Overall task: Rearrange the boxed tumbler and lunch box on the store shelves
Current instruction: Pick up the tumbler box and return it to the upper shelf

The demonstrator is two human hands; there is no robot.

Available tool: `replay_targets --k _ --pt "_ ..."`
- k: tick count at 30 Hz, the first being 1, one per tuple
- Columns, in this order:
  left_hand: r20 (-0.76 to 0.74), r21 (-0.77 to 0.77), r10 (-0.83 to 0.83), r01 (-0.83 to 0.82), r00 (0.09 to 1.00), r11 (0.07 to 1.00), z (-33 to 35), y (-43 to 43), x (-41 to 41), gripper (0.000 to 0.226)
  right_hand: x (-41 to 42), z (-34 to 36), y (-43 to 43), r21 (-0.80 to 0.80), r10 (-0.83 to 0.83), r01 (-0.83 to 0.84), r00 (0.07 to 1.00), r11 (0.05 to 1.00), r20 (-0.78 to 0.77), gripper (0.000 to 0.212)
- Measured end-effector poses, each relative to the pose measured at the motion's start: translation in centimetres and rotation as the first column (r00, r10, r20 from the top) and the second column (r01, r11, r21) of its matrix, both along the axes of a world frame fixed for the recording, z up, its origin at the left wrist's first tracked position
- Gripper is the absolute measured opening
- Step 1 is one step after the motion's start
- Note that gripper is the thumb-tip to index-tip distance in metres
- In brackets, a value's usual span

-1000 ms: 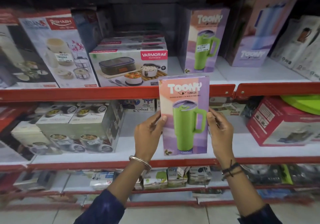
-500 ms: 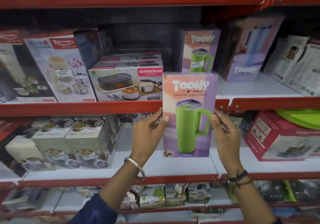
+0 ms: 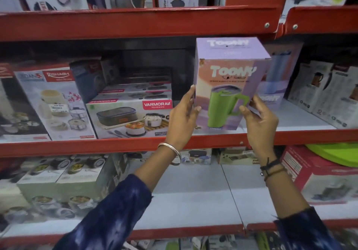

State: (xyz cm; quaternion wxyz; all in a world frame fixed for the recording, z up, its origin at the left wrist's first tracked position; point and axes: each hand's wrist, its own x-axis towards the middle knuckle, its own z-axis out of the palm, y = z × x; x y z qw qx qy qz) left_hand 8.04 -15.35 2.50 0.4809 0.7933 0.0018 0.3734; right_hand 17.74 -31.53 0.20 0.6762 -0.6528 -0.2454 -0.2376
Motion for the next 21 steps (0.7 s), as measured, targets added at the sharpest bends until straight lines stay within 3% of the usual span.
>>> replay_targets --k 6,11,21 --pt "-0.073 0.010 0.109 -0.108 0.991 0.994 -2.7 0.7 4.3 0.057 3.6 -1.2 0.9 -0.077 0.022 -0.028 0.997 0.997 -0.079 0.048" --pt "-0.132 0.125 0.227 -0.211 0.965 0.969 -3.1 0.9 5.5 0.058 5.6 -2.2 1.1 -0.118 0.034 -0.048 0.992 0.992 -0.118 0.047" --pt "-0.160 0.161 0.261 -0.236 0.952 0.958 -2.6 1.7 7.3 0.056 6.9 -2.1 2.5 -0.156 -0.037 0.023 0.995 0.987 -0.087 0.043"
